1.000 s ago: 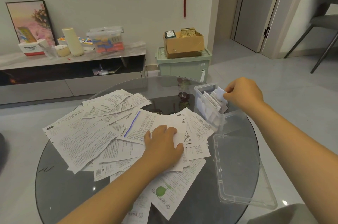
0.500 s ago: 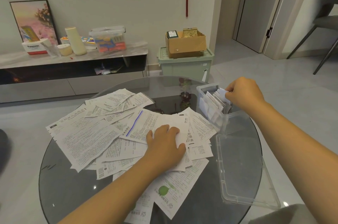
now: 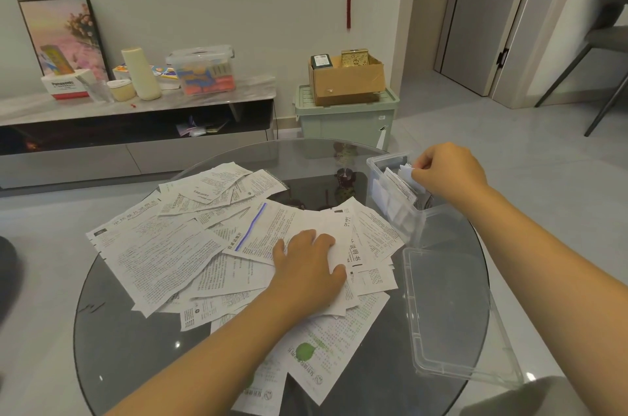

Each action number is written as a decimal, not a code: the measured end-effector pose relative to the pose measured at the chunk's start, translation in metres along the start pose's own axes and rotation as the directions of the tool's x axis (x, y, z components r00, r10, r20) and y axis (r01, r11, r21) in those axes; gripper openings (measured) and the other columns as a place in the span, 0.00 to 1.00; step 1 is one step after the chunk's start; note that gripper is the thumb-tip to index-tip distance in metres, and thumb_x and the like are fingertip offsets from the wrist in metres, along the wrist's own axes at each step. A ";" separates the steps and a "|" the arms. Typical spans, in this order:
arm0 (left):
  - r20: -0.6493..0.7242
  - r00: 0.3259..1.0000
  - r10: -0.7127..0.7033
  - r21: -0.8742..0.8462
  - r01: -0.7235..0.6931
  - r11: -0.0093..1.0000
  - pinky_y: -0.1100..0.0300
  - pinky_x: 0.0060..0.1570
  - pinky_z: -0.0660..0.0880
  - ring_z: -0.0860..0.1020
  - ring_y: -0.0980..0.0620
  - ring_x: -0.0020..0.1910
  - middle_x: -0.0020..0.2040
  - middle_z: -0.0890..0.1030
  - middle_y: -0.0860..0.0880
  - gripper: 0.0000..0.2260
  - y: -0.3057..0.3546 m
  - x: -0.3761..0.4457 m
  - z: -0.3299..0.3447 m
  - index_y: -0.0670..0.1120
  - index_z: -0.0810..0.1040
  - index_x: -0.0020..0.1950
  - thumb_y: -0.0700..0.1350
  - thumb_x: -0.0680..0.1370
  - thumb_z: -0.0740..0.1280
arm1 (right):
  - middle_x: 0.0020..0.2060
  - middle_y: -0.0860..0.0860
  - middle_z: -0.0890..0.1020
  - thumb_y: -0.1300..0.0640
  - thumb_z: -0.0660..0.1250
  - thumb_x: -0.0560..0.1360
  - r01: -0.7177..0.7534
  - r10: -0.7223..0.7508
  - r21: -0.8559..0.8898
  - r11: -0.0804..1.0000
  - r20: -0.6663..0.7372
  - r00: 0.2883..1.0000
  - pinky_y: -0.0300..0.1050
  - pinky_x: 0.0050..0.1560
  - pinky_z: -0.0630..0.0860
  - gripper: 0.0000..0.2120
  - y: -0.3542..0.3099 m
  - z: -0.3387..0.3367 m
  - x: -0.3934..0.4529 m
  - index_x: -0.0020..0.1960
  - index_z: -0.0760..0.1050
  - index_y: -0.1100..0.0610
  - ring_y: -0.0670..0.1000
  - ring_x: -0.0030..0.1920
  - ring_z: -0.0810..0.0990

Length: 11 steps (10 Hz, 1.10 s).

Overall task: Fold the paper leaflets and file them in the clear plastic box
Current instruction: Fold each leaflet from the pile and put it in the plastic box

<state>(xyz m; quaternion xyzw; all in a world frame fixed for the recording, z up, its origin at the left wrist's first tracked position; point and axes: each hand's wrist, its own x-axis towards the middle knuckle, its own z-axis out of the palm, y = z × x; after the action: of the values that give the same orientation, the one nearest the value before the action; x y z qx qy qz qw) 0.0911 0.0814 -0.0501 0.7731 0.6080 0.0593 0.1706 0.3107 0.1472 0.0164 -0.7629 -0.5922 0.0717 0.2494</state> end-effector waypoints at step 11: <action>-0.133 0.989 0.063 -0.088 -0.075 0.993 0.58 0.67 0.62 0.67 0.53 0.66 0.69 0.69 0.52 0.17 -0.010 -0.001 -0.004 0.50 0.67 0.70 0.47 0.81 0.58 | 0.54 0.59 0.81 0.69 0.59 0.74 0.036 -0.034 -0.051 0.998 0.034 0.999 0.45 0.47 0.75 0.15 0.009 0.004 0.009 0.53 0.81 0.61 0.62 0.53 0.78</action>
<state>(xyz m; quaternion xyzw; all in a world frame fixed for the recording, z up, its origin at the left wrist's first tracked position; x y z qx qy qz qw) 0.0799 0.0831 -0.0497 0.7795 0.5873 0.1434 0.1641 0.3193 0.1553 0.0102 -0.7572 -0.6113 0.0647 0.2208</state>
